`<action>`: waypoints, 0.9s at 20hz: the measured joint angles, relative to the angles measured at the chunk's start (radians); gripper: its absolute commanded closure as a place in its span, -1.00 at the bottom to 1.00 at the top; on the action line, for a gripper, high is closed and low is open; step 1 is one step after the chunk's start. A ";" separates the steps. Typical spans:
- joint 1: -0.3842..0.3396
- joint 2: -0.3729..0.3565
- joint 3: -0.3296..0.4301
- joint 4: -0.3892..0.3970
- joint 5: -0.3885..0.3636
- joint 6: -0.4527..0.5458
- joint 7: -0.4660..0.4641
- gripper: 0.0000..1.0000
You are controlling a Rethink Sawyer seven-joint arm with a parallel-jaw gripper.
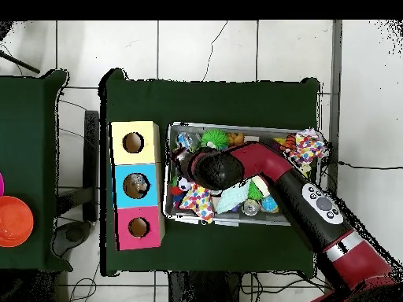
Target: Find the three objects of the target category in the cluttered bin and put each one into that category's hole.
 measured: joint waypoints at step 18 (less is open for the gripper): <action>-0.019 -0.019 0.000 -0.002 0.000 0.058 -0.014 -1.00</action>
